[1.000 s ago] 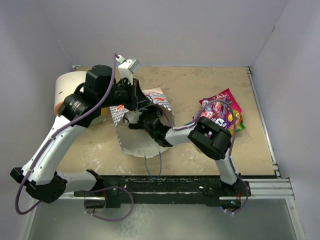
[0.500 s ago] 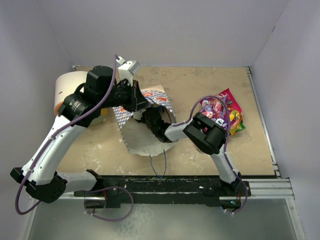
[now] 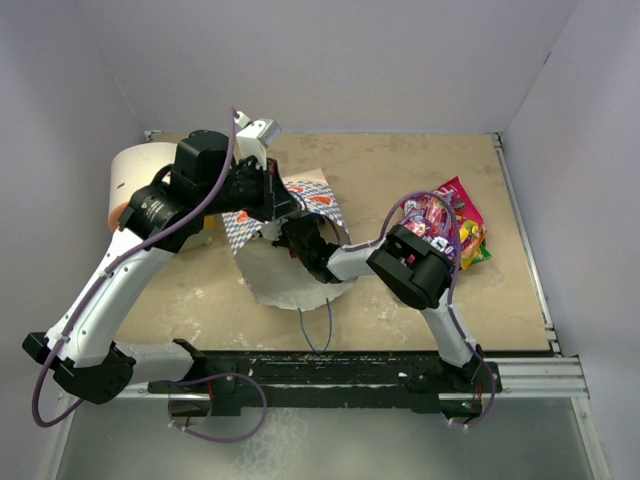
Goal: Take the snacks out of the paper bag
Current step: Take out the snack from the paper bag.
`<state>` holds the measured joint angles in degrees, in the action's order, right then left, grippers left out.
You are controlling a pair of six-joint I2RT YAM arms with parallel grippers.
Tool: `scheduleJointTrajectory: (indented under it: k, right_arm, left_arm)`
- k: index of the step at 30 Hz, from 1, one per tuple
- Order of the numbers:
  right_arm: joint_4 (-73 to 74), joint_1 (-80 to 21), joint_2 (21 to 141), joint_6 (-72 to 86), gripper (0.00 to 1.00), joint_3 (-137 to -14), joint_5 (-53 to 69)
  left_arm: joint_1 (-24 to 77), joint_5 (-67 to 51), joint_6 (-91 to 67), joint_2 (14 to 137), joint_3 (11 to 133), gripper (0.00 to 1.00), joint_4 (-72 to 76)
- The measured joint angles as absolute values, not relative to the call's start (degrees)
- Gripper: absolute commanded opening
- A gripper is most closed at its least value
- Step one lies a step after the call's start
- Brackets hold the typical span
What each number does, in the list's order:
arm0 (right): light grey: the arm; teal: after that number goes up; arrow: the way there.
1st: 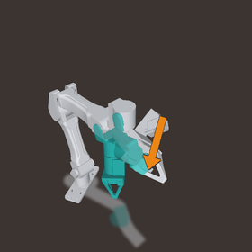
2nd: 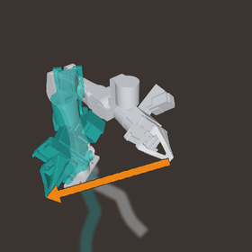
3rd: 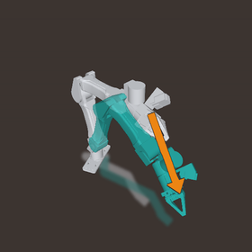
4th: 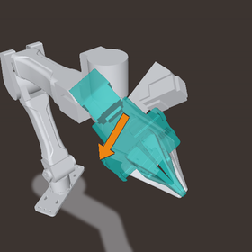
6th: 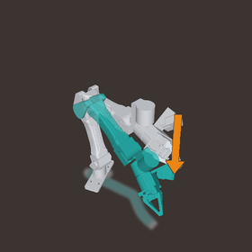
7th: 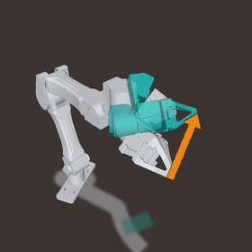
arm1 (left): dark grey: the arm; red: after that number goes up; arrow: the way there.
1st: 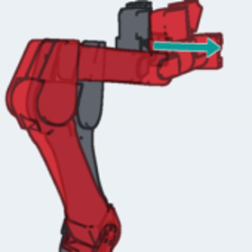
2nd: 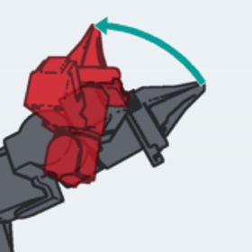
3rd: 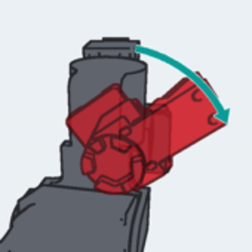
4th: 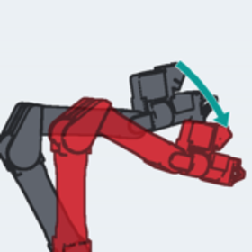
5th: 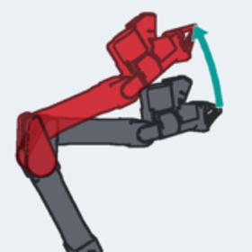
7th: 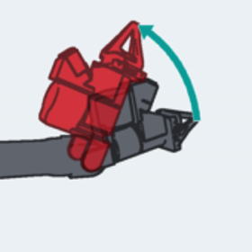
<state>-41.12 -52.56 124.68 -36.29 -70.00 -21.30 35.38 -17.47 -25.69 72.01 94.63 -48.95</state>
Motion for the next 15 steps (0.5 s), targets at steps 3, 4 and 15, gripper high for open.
scheduleJointTrajectory:
  k: [3,4,15]
  right_arm:
    - [-39.6,-52.9,122.8,-36.4,0.00,-69.1,-21.1]
    - [-38.9,-53.3,121.5,-36.4,0.00,-68.4,-20.8]
    - [-34.9,-63.4,106.0,-33.5,0.00,-58.4,-18.0]
  left_arm:
    - [35.4,-16.1,-25.7,72.6,95.0,0.00,-49.0]
    - [35.4,-15.6,-25.8,72.8,95.3,0.00,-49.0]
    - [35.1,-13.2,-26.0,74.0,95.5,0.00,-48.7]
